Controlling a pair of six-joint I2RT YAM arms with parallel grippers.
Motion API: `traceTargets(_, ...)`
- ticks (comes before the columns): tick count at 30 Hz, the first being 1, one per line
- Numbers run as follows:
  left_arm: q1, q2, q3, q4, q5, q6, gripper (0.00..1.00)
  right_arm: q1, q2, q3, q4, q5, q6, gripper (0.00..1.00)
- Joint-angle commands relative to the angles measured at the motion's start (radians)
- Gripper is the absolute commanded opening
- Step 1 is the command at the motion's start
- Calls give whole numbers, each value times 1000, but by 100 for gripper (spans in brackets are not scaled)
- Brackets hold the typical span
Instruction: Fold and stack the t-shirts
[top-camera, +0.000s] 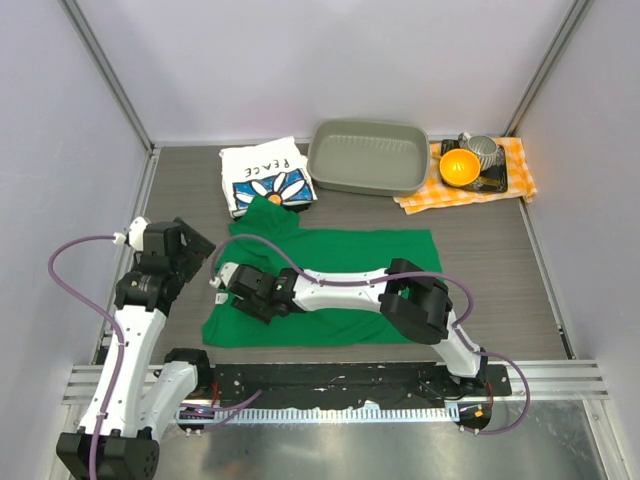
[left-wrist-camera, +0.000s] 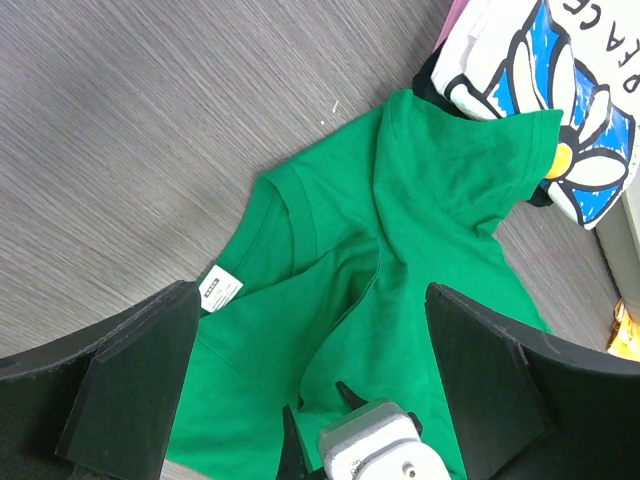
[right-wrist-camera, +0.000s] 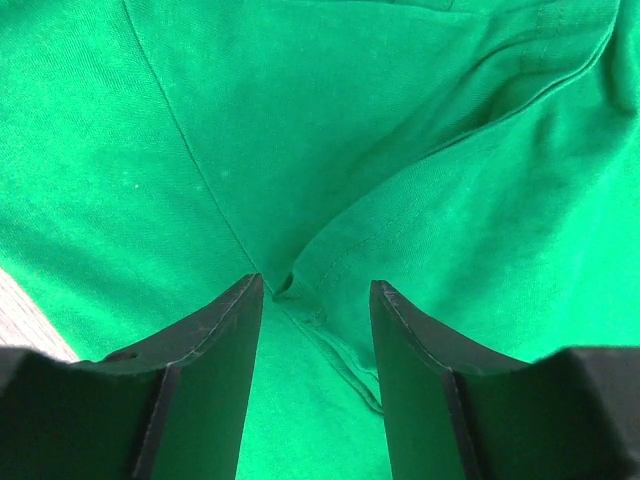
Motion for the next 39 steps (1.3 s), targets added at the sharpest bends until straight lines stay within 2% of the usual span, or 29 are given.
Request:
traceTargets(1, 14, -2, -7, 42, 16, 17, 100, 1, 8, 36, 18, 6, -8, 50)
traceTargets(4, 17, -1, -10, 47, 20, 18, 100, 1, 15, 34, 14, 4, -8, 42)
traceTargets(6, 20, 1, -10, 44, 20, 18, 100, 1, 20, 34, 11, 10, -10, 40)
traceTargets(10, 22, 1, -13, 48, 28, 17, 100, 1, 20, 34, 12, 32, -10, 23)
traceTargets(18, 23, -4, -15, 54, 36, 14, 100, -5, -11, 33, 35, 157, -10, 1)
traceTargets(27, 23, -3, -18, 56, 43, 18, 100, -74, -57, -40, 144, 303, 97, 1)
traceTargets(33, 23, -7, -24, 57, 39, 23, 100, -131, -51, -53, 147, 374, 179, 3)
traceTargets(34, 23, -10, -24, 57, 40, 23, 100, -137, -51, -56, 147, 377, 189, 8)
traceTargets(35, 23, -10, -29, 59, 45, 21, 100, -143, -51, -58, 146, 400, 218, 38)
traceTargets(36, 23, -12, -32, 57, 46, 20, 100, -151, -52, -60, 135, 414, 226, 49)
traceTargets(37, 23, -15, -33, 57, 48, 17, 100, -153, -57, -61, 127, 438, 235, 65)
traceTargets(38, 22, -18, -38, 53, 52, 15, 100, -153, -63, -64, 123, 481, 249, 98)
traceTargets(39, 22, -22, -49, 53, 57, 12, 100, -153, -77, -72, 114, 501, 262, 98)
